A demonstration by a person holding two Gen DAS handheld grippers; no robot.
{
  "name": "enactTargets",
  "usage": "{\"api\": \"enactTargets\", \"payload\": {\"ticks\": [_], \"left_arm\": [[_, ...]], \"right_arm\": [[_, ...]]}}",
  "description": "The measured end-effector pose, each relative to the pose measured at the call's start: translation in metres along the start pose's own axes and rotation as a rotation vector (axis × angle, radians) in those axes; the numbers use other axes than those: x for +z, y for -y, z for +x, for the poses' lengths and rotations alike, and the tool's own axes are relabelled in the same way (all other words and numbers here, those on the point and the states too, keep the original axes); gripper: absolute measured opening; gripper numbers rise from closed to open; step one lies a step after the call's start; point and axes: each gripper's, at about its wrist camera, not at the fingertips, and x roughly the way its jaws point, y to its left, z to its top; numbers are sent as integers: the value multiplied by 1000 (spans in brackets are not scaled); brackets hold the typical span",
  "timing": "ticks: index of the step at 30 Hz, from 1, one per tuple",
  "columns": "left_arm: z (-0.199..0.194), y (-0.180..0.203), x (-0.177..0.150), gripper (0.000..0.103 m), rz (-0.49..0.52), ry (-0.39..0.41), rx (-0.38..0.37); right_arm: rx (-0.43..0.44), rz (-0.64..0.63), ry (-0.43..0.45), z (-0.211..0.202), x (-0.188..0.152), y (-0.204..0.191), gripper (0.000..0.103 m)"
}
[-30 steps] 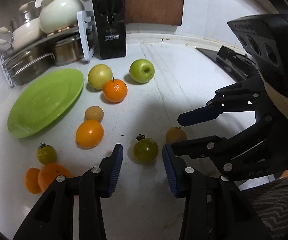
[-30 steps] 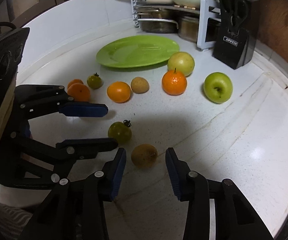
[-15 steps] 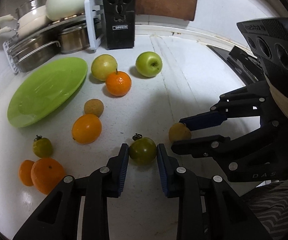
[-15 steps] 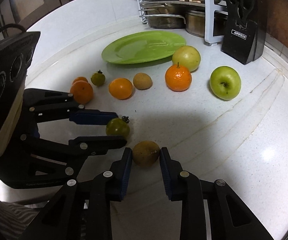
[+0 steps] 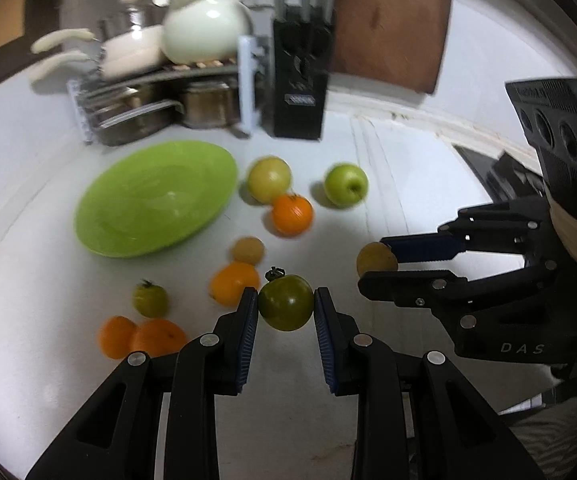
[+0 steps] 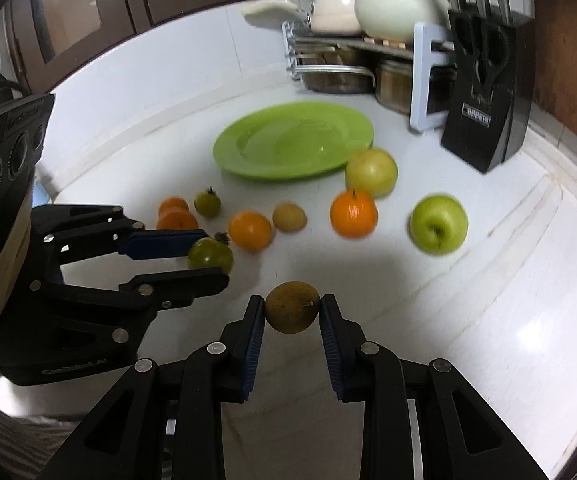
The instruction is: Organize fruits
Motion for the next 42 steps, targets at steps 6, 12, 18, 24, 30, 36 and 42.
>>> {"api": "enactTargets", "payload": {"ticks": [6,12,18,24,30,36,42], "left_arm": [[-14,-15,16,29,-63,41,90],[-20,-31,30,29,-94,80,141],[-22,-47,45,29,-97,114,198],[-18,-65,58,29,-97,121,238],[-3,-84,68,29,-101,101,264],[19,-103,73,29,-121,57,269],[50,-124,77,29,-173,-22,243]], "right_arm": [[-4,-6,58,-3,24,-1,30],[-16,-33,105,0,50,-3,30],[-24,-44,155,6,78,-4,30],[-26,-59,179,18,103,-6,30],[-18,-57,169,37,120,-4,30],[-18,-58,129,62,131,3,30],[-18,-48,62,93,137,15,30]]}}
